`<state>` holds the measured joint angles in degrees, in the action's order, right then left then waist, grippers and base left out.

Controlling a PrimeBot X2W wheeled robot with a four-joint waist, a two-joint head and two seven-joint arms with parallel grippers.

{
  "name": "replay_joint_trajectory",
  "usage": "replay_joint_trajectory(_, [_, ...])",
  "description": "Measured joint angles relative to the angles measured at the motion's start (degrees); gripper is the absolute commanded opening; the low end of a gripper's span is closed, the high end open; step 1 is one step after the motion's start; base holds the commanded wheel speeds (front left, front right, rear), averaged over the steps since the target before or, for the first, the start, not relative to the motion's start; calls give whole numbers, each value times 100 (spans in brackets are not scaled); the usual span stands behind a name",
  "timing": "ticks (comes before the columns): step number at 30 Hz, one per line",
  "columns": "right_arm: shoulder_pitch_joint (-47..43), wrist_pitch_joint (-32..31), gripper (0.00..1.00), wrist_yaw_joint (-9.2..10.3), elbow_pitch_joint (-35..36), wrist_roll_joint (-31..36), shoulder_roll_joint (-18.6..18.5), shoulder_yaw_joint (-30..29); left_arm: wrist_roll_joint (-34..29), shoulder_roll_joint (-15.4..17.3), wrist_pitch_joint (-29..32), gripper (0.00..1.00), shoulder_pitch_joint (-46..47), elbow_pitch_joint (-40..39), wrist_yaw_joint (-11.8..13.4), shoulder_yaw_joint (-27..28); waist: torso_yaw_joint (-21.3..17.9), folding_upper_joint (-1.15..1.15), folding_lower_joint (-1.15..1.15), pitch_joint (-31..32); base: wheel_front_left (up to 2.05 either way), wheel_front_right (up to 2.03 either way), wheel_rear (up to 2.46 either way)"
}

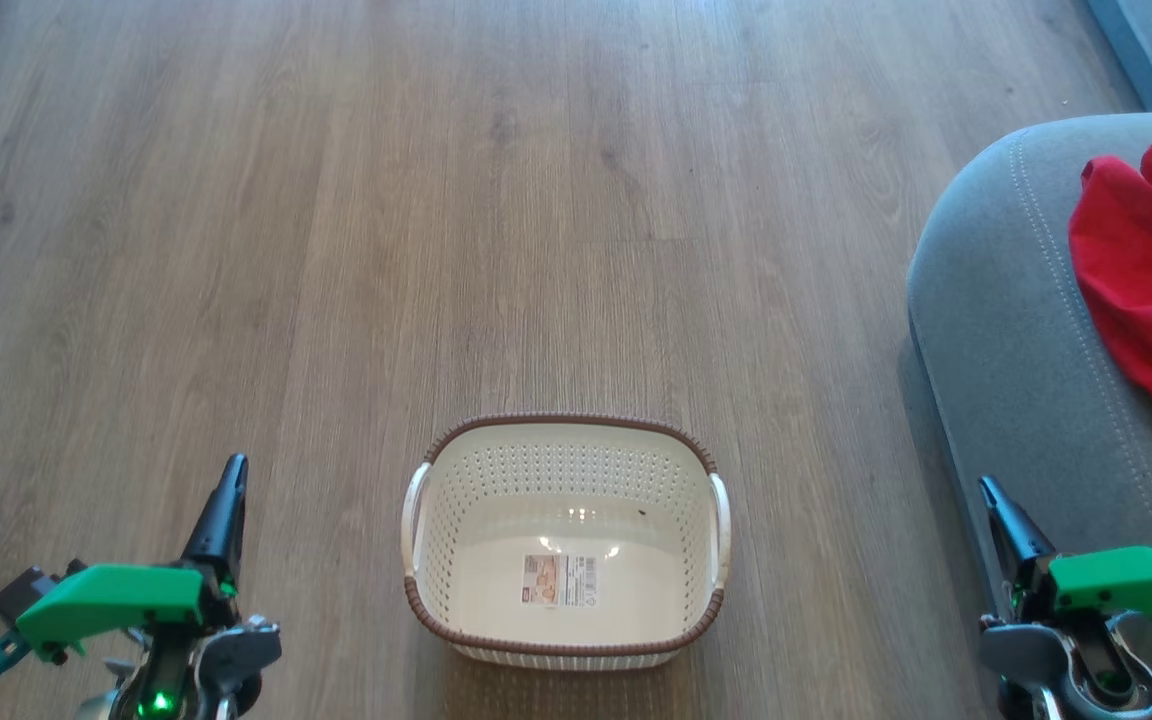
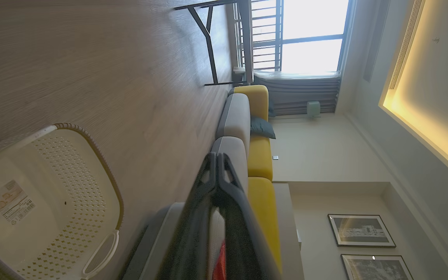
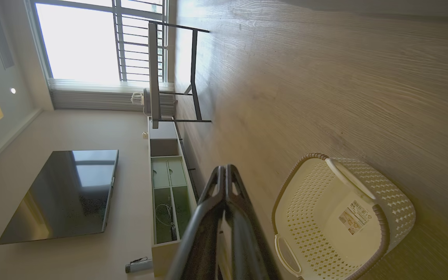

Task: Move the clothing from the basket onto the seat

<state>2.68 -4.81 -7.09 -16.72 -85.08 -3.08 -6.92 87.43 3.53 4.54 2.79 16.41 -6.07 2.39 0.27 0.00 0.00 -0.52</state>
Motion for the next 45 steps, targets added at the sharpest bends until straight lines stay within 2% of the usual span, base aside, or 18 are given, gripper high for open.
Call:
replay_joint_trajectory(10, [61, -125, 0, 0, 36, -659, 55, -55, 455, -65, 151, 0, 19, -36, -102, 190, -27, 0, 0, 35, 0, 0, 0])
replay_joint_trajectory(45, [61, -125, 0, 0, 40, -673, 58, -57, 468, -80, 152, 0, 19, -43, -102, 198, -27, 0, 0, 34, 0, 0, 0])
